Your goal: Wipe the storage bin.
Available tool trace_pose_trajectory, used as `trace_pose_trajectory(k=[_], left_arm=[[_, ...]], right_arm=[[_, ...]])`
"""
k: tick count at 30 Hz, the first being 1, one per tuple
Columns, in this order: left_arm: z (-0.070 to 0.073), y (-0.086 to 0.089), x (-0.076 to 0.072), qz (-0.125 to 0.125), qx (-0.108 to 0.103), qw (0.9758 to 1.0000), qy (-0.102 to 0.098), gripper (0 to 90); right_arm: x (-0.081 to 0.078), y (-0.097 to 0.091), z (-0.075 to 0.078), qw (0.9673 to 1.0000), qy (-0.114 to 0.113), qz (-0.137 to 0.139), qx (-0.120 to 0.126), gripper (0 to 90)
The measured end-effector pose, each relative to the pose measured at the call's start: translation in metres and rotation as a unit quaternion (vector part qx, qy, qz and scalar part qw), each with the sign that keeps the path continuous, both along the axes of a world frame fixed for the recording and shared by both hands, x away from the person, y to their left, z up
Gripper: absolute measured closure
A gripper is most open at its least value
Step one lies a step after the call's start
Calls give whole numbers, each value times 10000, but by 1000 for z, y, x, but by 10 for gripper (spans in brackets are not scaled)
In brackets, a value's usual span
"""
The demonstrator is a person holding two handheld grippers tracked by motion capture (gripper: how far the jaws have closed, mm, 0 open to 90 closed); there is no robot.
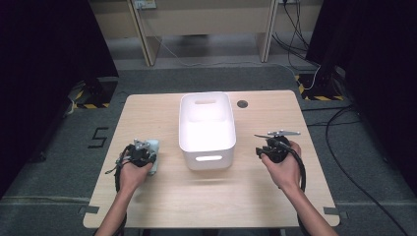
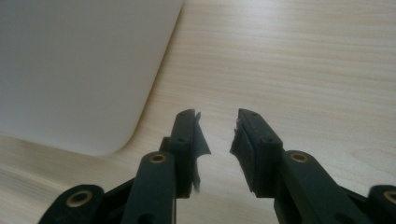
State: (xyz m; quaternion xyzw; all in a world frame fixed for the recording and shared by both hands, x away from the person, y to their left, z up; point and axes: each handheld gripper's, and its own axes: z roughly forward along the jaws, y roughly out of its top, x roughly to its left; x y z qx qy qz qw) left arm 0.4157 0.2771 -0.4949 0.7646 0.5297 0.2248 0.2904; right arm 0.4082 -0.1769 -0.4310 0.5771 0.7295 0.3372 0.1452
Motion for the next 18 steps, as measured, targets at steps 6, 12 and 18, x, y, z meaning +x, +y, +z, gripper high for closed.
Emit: trace_pose_trajectory(k=[6, 12, 18], left_arm=[[-2, -1, 0, 9, 13, 9999, -142, 571], [11, 4, -12, 46, -97, 9990, -441, 448], [34, 10, -43, -9, -64, 9958, -910, 401]], right_arm=[[0, -3, -1, 10000, -65, -15, 7, 658], [-1, -6, -1, 9999, -102, -54, 83, 640], [-4, -14, 0, 9996, -218, -123, 87, 614]])
